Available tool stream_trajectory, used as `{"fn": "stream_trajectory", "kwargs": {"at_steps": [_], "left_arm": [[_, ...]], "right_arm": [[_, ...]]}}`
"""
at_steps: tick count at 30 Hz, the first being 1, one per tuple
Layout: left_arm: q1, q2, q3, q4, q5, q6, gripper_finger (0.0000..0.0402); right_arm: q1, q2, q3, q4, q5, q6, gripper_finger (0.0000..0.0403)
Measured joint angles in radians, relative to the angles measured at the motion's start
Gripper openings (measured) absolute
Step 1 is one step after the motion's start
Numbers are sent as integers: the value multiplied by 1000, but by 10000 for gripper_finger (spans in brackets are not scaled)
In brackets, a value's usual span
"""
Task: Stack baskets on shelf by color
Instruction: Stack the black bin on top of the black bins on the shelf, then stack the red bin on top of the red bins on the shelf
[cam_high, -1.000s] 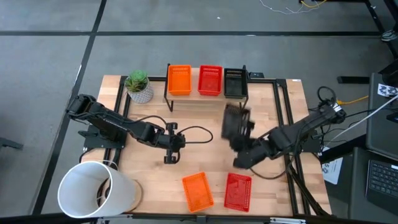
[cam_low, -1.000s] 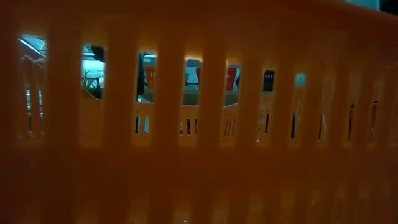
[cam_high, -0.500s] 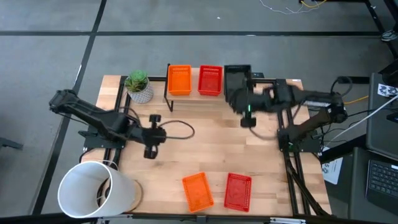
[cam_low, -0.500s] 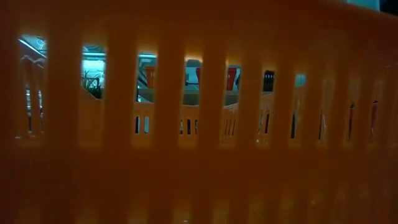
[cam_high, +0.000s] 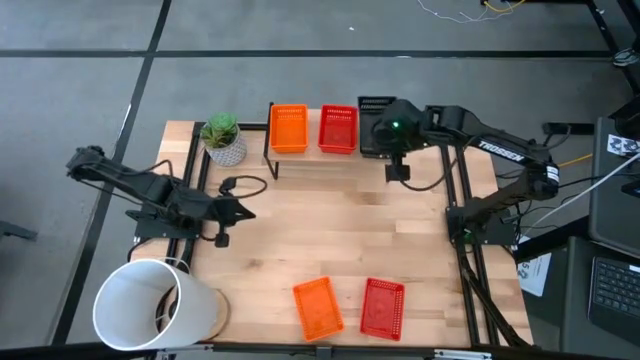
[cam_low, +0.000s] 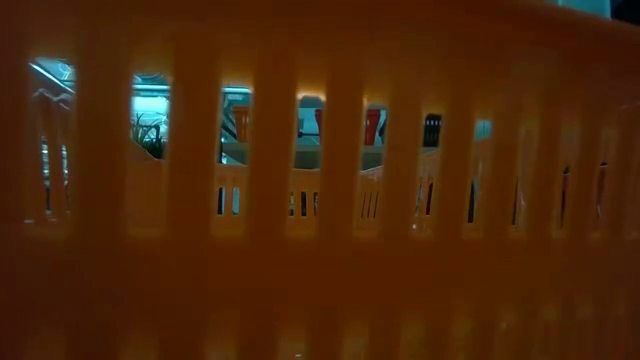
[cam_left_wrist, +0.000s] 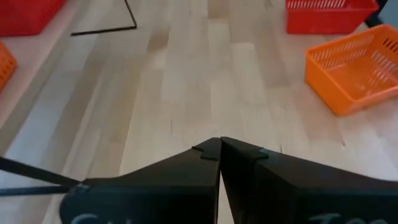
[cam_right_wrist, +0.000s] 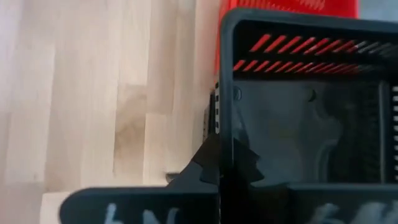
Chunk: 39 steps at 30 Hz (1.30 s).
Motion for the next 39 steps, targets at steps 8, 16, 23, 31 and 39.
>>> {"fn": "stream_trajectory", "kwargs": {"at_steps": [8, 16, 23, 31, 39], "left_arm": [[0, -37, -10, 5, -8, 0, 1], [0, -37, -10, 4, -13, -1, 1], [0, -37, -10, 4, -24, -7, 3], [0, -37, -10, 4, -24, -67, 4], [0, -26, -10, 10, -25, -129, 4]], "right_arm": [[-93, 0, -110, 67, -81, -6, 0], [-101, 0, -146, 84, -81, -6, 1], [-103, 0, -159, 109, -80, -27, 51], [-103, 0, -123, 120, -80, -24, 123], [-88, -1, 4, -16, -148, 201, 138]]}}
